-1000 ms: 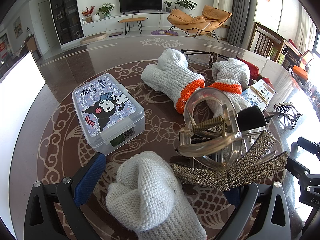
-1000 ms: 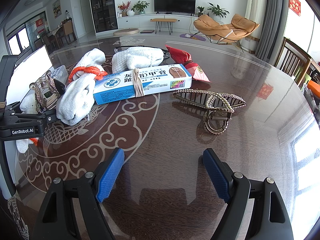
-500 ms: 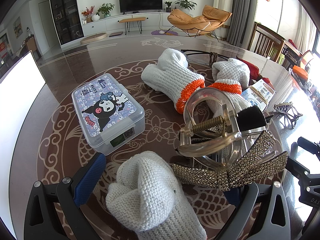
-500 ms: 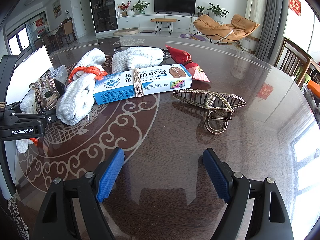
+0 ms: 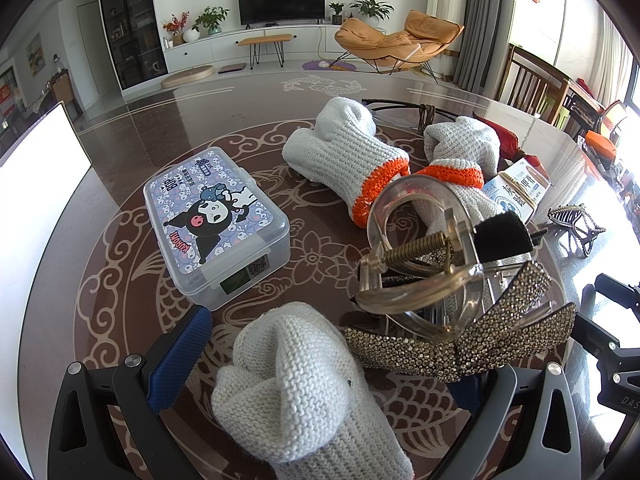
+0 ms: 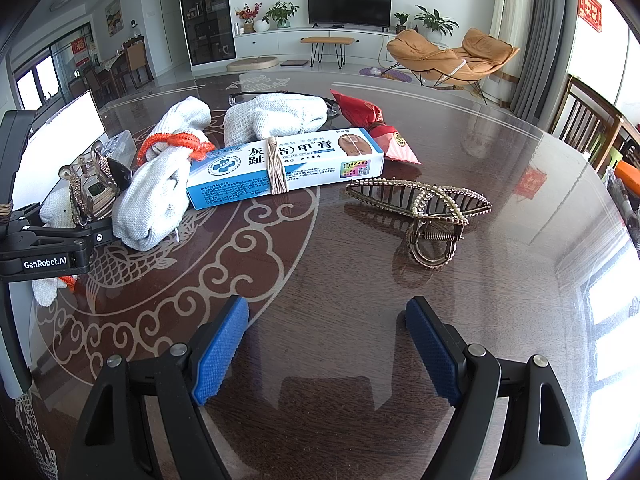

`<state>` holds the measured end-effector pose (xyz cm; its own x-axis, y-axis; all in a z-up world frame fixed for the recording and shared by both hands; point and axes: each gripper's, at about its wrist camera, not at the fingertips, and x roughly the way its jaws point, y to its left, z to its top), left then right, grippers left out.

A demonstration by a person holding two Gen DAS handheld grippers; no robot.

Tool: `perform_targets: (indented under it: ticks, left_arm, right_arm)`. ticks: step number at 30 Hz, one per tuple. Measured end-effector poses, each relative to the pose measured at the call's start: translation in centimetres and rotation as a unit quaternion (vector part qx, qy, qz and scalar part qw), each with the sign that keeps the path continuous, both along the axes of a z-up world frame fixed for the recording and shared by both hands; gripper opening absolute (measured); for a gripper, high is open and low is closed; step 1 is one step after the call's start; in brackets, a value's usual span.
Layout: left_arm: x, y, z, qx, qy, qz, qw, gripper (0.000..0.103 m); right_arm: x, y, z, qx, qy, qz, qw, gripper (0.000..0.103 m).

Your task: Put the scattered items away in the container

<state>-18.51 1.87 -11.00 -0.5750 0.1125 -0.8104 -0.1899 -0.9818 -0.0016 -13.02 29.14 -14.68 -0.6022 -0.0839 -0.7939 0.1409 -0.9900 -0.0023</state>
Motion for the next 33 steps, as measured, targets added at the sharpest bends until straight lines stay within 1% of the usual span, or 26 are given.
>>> perform_targets:
  ticks: [30,31,33]
  left_arm:
    - [0.00,-0.01,0.00,0.000,0.000,0.000,1.0000,0.103]
    - [0.01,-0.06,0.01,0.001,0.000,-0.001,1.0000,0.103]
    - [-0.40,-0.18,0.13,0.001,-0.011,-0.025,0.9996,0.103]
  right_arm:
    - [0.00,-0.01,-0.03,0.000,0.000,0.000,1.000,0.082]
    - [-0.01,-0.02,-0.05,0.000,0.000,0.000,1.000,0.082]
    - [0.00,0.00,0.00,0.000,0.000,0.000,1.000,0.082]
